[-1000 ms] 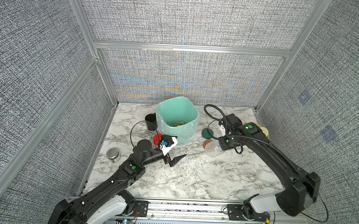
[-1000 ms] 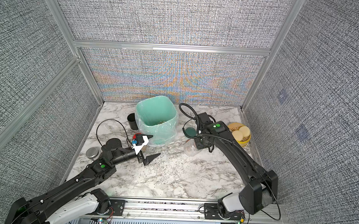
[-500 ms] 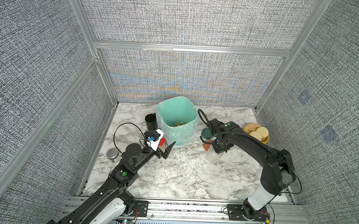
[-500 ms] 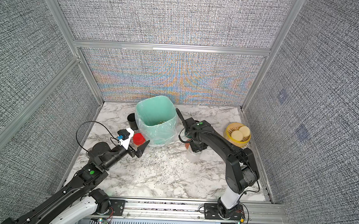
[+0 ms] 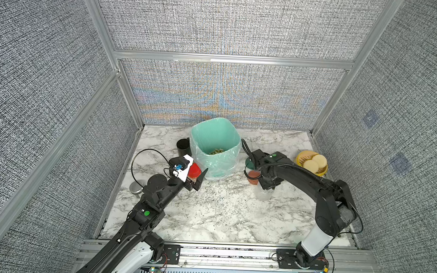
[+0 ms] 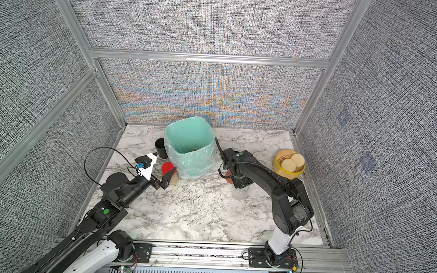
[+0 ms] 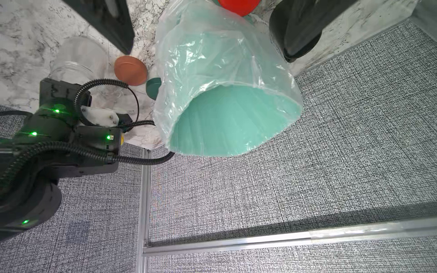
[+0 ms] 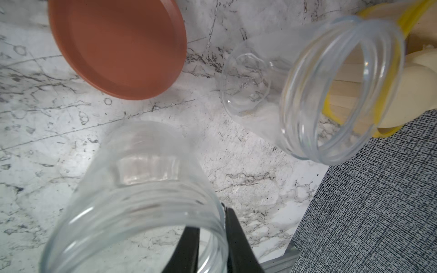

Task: Empty moldy peanuts from jars
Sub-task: Place the jar at the center of the board.

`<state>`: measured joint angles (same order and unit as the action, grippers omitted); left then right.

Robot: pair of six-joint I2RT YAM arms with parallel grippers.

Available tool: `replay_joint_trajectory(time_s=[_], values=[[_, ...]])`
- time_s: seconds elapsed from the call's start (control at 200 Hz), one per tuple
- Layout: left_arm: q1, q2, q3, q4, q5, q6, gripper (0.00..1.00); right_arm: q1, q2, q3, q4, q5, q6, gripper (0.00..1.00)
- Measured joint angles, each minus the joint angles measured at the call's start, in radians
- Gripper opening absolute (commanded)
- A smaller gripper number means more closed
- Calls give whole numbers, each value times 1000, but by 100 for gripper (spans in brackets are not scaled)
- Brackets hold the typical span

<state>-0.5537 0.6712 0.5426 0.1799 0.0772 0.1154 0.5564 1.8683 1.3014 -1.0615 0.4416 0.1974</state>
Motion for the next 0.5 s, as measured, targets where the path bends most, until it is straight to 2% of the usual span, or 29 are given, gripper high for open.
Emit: replay_joint_trajectory(time_s=[0.285, 0.5], values=[[6, 0, 12, -31, -7, 12, 100, -3, -26, -17, 6, -4, 16, 37], [13, 10, 12, -34, -8, 16, 100, -10, -89, -7, 17, -24, 16, 53]])
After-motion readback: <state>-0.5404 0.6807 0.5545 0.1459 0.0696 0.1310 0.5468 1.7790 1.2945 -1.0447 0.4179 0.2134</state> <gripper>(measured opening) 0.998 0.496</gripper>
